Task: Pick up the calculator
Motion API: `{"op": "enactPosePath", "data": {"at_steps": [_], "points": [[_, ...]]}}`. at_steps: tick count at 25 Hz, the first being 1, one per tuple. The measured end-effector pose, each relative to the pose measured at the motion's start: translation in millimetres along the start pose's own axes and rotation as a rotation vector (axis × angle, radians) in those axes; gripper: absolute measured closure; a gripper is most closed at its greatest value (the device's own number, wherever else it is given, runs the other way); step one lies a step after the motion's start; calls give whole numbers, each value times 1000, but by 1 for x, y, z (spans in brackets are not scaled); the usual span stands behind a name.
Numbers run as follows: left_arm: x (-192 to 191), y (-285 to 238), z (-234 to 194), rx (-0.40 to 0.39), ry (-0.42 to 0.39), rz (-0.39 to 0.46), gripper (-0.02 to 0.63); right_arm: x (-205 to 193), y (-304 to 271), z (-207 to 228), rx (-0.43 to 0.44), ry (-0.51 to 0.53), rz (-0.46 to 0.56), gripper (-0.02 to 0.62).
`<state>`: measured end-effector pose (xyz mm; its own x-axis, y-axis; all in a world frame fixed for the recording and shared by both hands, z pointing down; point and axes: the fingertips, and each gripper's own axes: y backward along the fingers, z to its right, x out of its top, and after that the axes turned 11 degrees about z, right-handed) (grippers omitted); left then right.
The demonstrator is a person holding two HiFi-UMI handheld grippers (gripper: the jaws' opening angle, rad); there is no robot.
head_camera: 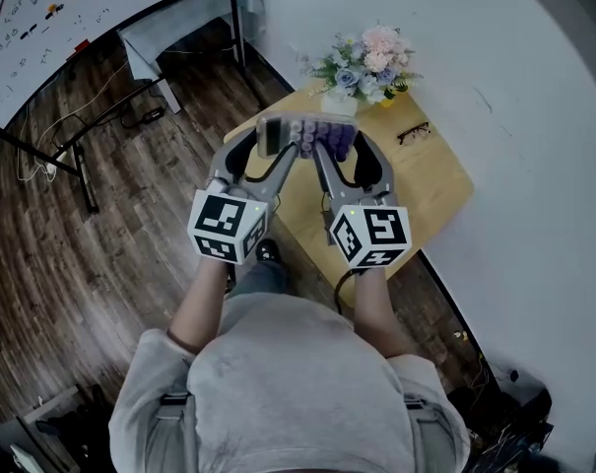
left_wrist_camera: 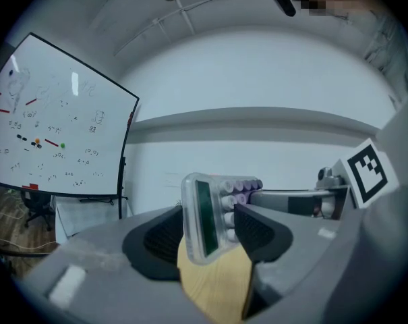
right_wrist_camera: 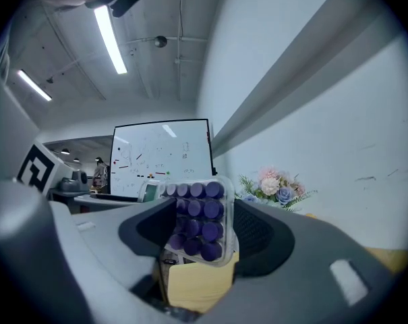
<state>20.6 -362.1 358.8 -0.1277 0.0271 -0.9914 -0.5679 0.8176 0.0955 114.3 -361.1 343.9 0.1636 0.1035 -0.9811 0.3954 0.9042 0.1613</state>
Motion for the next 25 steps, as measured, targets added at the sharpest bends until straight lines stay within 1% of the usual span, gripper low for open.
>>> {"op": "enactPosePath", "data": {"at_steps": [11,25], "points": [[28,5,28,-41,-61,56,362,34,24,0,-16,46,82,327],[58,17,59,-73,-111,134,362,72,55,-4,-31,131,170,327]]}}
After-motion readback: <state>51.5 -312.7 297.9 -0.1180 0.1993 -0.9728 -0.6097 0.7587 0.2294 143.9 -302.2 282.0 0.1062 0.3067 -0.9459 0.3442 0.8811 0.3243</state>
